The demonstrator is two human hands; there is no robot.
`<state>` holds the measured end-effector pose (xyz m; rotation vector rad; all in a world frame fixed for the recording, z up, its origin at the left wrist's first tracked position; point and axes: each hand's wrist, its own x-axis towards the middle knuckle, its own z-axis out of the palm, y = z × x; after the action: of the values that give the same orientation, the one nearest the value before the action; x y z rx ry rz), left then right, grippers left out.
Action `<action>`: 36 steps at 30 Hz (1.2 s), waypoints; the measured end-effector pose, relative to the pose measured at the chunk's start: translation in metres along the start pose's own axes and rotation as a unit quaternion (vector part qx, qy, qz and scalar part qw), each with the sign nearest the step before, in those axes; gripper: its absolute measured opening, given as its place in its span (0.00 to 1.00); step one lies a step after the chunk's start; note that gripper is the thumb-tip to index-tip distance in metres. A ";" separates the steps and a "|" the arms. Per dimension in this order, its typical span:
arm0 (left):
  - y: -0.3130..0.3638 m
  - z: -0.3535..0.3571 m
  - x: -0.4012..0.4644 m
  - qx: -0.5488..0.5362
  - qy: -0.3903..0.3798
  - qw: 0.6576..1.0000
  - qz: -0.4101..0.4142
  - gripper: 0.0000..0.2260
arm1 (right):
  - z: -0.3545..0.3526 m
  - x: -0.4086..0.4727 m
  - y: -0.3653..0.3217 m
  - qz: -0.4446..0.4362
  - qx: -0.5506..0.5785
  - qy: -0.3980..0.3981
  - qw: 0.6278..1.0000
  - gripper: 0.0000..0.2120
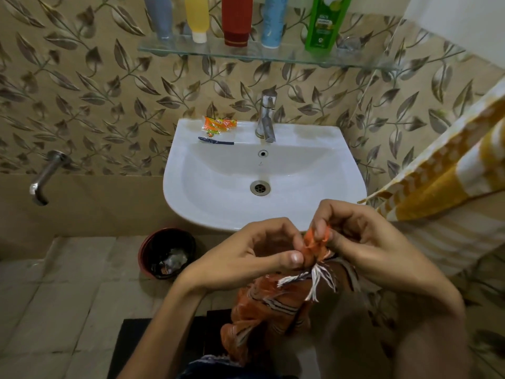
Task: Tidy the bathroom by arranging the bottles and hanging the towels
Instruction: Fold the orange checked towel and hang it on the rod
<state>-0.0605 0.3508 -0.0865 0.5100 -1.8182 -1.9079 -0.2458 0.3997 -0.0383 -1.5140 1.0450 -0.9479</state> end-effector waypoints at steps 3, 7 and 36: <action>-0.003 0.010 0.009 -0.062 -0.021 0.998 0.015 0.05 | -0.004 -0.008 -0.003 -0.029 0.013 0.028 0.999 0.05; -0.001 0.008 0.016 -0.015 -0.026 0.999 0.021 0.03 | -0.010 -0.019 -0.008 -0.070 -0.028 0.103 0.992 0.07; -0.017 0.024 0.038 0.157 -0.088 0.983 0.024 0.07 | -0.014 -0.054 -0.017 -0.055 -0.205 0.302 0.929 0.03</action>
<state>-0.1068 0.3496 -0.1005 0.4046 -2.2432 -1.6880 -0.2730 0.4488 -0.0216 -1.6674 1.6956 -1.3890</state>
